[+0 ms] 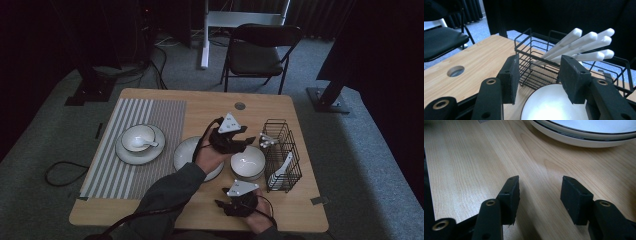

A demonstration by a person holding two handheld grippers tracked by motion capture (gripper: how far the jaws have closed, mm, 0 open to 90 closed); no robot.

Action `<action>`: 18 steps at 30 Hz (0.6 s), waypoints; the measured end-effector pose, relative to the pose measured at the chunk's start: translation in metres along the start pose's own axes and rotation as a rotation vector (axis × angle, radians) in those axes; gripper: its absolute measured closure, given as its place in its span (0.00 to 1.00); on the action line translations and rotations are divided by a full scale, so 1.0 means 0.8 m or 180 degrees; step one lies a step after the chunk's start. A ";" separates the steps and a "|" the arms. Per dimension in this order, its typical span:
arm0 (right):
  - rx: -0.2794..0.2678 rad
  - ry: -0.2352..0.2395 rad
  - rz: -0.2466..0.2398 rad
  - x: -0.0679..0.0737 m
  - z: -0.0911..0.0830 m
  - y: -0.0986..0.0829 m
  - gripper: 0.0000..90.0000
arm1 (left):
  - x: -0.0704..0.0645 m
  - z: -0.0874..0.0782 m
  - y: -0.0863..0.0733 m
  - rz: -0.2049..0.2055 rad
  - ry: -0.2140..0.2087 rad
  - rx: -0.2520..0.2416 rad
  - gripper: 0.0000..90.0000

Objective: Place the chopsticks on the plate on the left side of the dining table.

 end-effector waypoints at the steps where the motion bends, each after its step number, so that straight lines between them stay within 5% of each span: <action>1: 0.0000 0.0000 0.0000 0.000 0.000 0.000 0.54 | 0.000 0.000 0.000 0.0000 0.0000 0.0000 0.57; 18: 0.0000 0.0001 -0.0004 0.000 0.000 0.000 0.54 | -0.009 0.015 0.015 0.0034 -0.0037 0.0001 0.61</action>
Point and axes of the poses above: each handheld gripper's, and its own axes: z roughly forward along the jaws, y roughly out of its top, x roughly to its left, the point moved 1 cm from there along z, roughly forward along the jaws, and after that the axes turned 14 degrees about x, right-handed, at the moved point
